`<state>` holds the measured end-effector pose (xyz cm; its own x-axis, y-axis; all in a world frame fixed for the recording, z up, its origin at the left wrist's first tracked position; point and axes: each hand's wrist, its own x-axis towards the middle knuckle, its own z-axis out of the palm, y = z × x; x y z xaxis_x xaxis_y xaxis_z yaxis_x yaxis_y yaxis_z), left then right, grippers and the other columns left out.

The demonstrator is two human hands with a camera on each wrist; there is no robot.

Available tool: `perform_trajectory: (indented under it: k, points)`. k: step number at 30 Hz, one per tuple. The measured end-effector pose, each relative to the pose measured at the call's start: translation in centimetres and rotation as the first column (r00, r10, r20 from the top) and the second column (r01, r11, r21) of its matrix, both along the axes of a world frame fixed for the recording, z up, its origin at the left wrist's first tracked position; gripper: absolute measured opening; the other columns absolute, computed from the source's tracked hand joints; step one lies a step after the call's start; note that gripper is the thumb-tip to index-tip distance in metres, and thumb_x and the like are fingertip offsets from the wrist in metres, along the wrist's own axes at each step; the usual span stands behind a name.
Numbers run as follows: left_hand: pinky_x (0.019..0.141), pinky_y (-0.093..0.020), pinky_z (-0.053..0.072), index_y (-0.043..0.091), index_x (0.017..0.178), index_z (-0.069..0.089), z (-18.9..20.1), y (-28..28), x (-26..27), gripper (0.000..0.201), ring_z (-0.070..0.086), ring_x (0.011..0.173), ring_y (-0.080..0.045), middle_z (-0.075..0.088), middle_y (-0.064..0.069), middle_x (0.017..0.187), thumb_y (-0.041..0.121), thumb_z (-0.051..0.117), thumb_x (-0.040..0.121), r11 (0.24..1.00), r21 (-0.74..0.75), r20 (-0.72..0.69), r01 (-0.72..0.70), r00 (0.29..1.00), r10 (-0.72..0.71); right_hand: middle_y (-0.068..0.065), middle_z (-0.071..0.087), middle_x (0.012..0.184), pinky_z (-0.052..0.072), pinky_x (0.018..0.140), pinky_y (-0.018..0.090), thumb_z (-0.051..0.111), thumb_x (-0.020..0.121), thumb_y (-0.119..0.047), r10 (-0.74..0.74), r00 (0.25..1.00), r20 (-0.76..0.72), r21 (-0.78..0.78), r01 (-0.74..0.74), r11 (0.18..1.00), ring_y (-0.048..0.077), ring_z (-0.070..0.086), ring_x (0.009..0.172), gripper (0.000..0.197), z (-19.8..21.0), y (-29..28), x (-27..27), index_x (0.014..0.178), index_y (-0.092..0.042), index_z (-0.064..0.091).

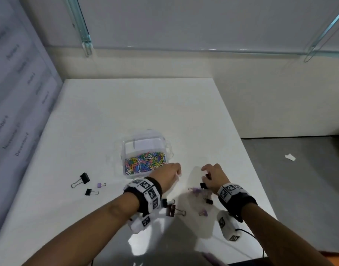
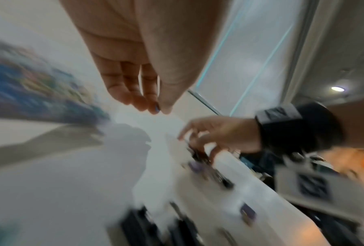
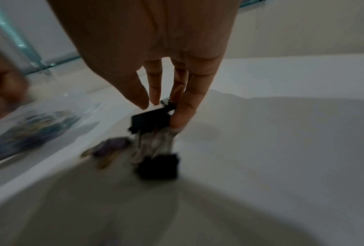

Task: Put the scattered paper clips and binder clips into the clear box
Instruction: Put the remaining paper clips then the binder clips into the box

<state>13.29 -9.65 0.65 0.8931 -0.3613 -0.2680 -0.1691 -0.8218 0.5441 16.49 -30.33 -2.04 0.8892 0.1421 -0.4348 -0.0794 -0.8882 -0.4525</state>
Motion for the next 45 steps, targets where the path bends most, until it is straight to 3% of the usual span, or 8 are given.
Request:
perform_trajectory:
  k: [5,12,20,25,29,34,38,45]
  points:
    - [0.081,-0.034,0.043,0.016,0.1,0.054,0.7,4.4,4.0,0.017,0.056,0.092,-0.025,0.061,-0.007,0.106,0.017,0.038,0.096,0.979,0.17,-0.063,-0.116,0.99,0.128,0.002,0.042,0.096,0.031,0.075,0.02,0.047,0.086,-0.003,0.132,0.991,0.017,0.118,-0.133,0.984,0.015,0.044,0.086,0.026,-0.9,3.8,-2.2,0.107,-0.012,0.06]
    - [0.086,-0.032,0.044,0.012,0.112,0.06,2.9,10.1,4.4,0.03,0.059,0.101,-0.03,0.063,-0.014,0.117,0.019,0.033,0.099,0.943,0.241,0.009,-0.229,0.972,0.234,0.007,0.05,0.105,0.032,0.082,0.02,0.045,0.091,-0.008,0.255,0.965,0.055,0.127,-0.26,0.957,0.023,0.053,0.103,0.027,-0.3,8.1,-2.1,0.115,-0.013,0.057]
    - [0.096,-0.041,0.044,0.014,0.122,0.051,0.3,20.6,-2.2,0.034,0.048,0.117,-0.036,0.044,-0.017,0.129,0.024,0.053,0.089,0.744,0.443,-0.011,-0.5,0.827,0.562,-0.001,0.037,0.099,0.038,0.087,0.029,0.071,0.073,-0.029,0.438,0.899,0.003,0.039,-0.438,0.898,0.02,0.042,0.099,0.047,-1.5,10.7,-3.8,0.116,-0.024,0.053]
    - [0.107,-0.038,0.034,0.023,0.135,0.039,-2.4,21.8,-6.3,0.059,0.037,0.127,-0.034,0.032,-0.012,0.139,0.032,0.063,0.082,0.781,0.446,-0.149,-0.437,0.824,0.547,0.004,0.041,0.124,0.042,0.098,0.032,0.075,0.069,-0.039,0.477,0.878,0.04,0.075,-0.479,0.875,0.02,0.044,0.115,0.064,-1.0,13.8,-4.0,0.124,-0.022,0.046]
    - [0.109,-0.035,0.031,0.021,0.135,0.042,-2.9,20.7,-8.2,0.063,0.035,0.13,-0.032,0.028,-0.013,0.139,0.028,0.07,0.078,0.765,0.265,-0.144,-0.588,0.76,0.634,0.002,0.038,0.126,0.038,0.104,0.032,0.078,0.064,-0.041,0.576,0.817,0.033,0.051,-0.577,0.815,0.017,0.038,0.119,0.076,-0.9,15.4,-4.3,0.13,-0.03,0.041]
    - [0.109,-0.032,0.036,0.019,0.138,0.039,-2.8,17.4,-9.3,0.087,0.037,0.129,-0.027,0.024,-0.012,0.137,0.028,0.084,0.065,0.811,0.054,-0.257,-0.583,0.776,0.576,0.0,0.04,0.117,0.035,0.1,0.028,0.077,0.066,-0.038,0.616,0.787,0.026,0.039,-0.616,0.786,0.019,0.037,0.116,0.058,-0.8,15.2,-4.7,0.12,-0.034,0.056]
    - [0.102,-0.031,0.043,0.023,0.144,0.026,-2.5,16.8,-9.2,0.101,0.047,0.12,-0.026,0.021,-0.008,0.138,0.035,0.084,0.062,0.837,0.095,-0.299,-0.538,0.787,0.54,0.001,0.046,0.122,0.031,0.099,0.029,0.076,0.067,-0.04,0.522,0.849,0.083,-0.005,-0.523,0.852,0.022,0.036,0.119,0.052,1.0,10.9,-3.0,0.116,-0.032,0.059]
    - [0.103,-0.035,0.044,0.027,0.143,0.021,-2.5,15.3,-9.2,0.113,0.046,0.122,-0.026,0.022,-0.005,0.134,0.039,0.087,0.052,0.892,0.221,-0.289,-0.394,0.847,0.445,0.005,0.033,0.121,0.043,0.101,0.038,0.083,0.041,-0.058,0.333,0.928,-0.165,-0.233,-0.365,0.902,0.027,0.045,0.113,0.113,1.7,1.0,-3.7,0.136,-0.036,0.027]
